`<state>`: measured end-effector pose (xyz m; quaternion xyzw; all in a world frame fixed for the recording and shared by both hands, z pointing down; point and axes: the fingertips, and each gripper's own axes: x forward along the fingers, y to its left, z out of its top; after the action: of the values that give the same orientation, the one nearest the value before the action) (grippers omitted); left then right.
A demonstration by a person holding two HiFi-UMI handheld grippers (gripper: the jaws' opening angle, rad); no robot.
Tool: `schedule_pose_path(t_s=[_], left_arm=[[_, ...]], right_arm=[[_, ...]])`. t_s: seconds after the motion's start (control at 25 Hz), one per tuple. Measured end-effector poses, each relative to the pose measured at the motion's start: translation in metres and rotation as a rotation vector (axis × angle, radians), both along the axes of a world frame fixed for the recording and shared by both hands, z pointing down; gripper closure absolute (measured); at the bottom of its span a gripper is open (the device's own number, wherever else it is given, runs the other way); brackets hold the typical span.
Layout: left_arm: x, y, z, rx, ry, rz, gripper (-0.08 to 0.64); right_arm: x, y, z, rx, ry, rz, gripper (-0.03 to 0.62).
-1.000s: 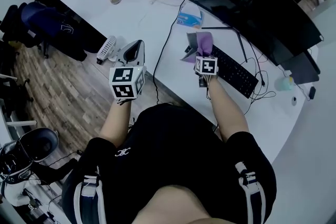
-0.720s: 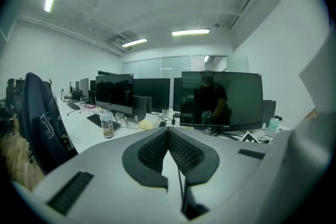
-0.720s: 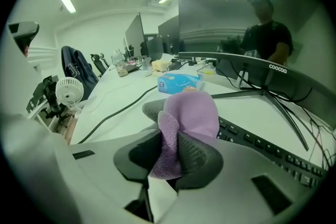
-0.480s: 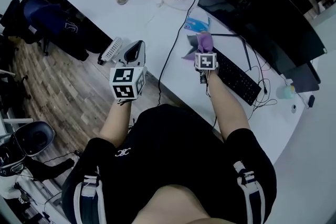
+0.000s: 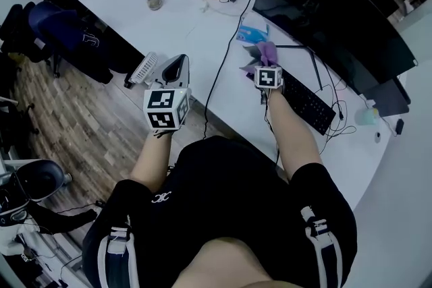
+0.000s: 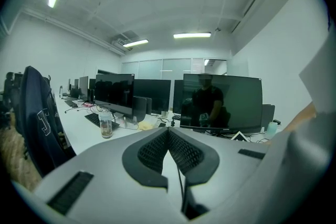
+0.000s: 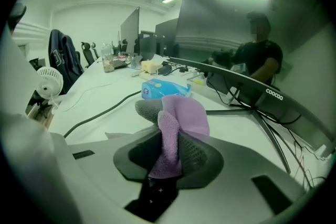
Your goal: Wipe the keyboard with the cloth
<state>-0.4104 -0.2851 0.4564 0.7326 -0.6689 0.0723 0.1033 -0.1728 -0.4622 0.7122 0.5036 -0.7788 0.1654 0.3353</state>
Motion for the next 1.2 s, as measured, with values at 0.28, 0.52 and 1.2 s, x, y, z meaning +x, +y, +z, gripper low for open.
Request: schedule_pose_path(t_s=[0.28, 0.52, 1.2], left_arm=[[0.018, -0.002, 0.002, 0.004, 0.013, 0.056, 0.546], [0.053, -0.015, 0.006, 0.007, 0.020, 0.137, 0.546], [0.184, -0.045, 0.000, 0.000, 0.031, 0.359, 0.546]], right_arm=[[0.064, 0.009, -0.008, -0.006, 0.017, 0.163, 0.483], [0.109, 0.022, -0.010, 0.027, -0.020, 0.254, 0.482], [0.220, 0.083, -0.069, 0.192, -0.129, 0.308, 0.485]])
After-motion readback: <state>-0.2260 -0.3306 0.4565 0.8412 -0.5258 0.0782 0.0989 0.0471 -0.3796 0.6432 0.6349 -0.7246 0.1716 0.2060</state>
